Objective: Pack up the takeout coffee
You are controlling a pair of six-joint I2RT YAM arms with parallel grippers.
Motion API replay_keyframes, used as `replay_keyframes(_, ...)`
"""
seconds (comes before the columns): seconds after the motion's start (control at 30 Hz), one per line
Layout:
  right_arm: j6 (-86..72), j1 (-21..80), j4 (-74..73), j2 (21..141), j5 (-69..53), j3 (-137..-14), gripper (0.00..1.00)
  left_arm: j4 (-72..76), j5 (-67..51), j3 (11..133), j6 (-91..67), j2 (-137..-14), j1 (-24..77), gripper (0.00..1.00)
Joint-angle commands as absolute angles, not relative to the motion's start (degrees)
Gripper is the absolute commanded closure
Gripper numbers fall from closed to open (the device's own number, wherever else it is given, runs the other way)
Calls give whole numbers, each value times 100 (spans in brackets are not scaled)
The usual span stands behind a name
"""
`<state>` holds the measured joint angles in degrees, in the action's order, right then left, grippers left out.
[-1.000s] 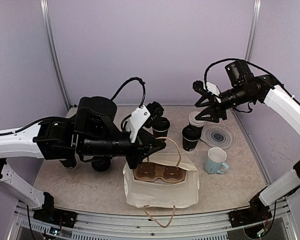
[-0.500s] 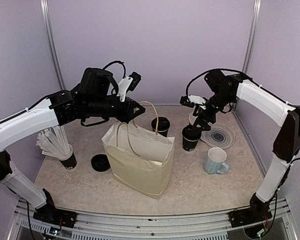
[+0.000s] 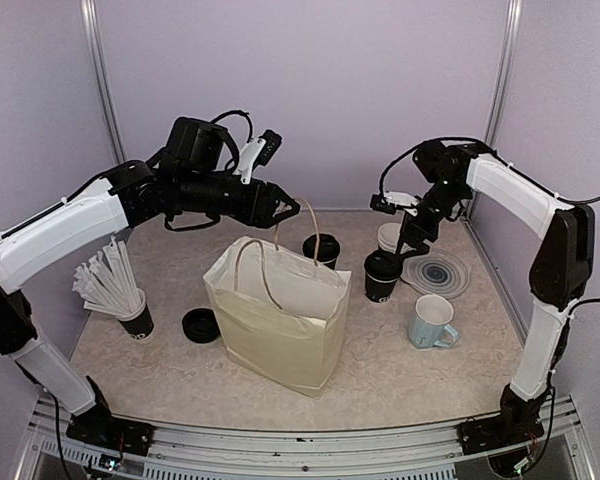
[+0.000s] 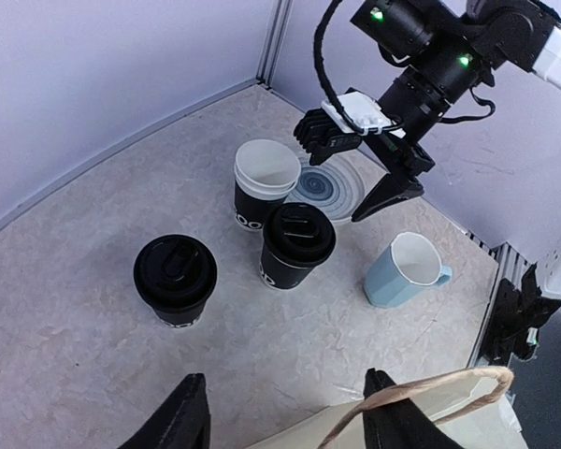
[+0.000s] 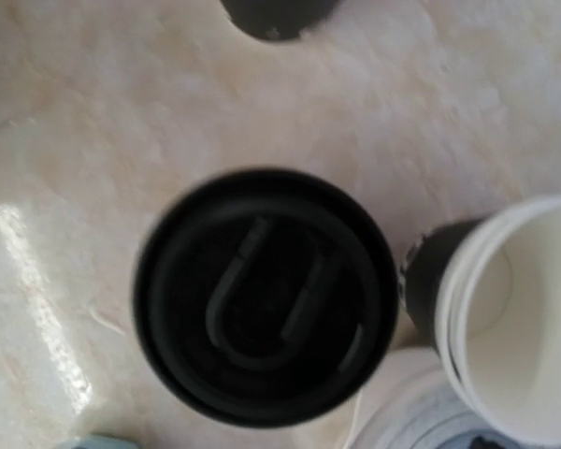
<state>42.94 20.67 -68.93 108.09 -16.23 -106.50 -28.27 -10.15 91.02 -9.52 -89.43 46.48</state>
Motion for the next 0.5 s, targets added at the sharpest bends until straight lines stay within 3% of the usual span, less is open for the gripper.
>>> replay_keyframes(0.0,4243,2013,-7179,10998,-1551,-10795,14,-3158,-1141,9139,-817,-8765,4639,39)
replay_keyframes(0.1,4213,2013,-7169,11118,-1599,-10966,14,-3110,-1034,8858,-794,-8447,4667,32)
replay_keyframes(0.3,4191,2074,-7144,11465,-1586,-11301,19,-3096,-811,8546,-853,-8051,4656,31)
replay_keyframes(0.47,4265,2269,-7167,11629,-1322,-11381,16,-3168,-668,8503,-919,-7983,4658,30)
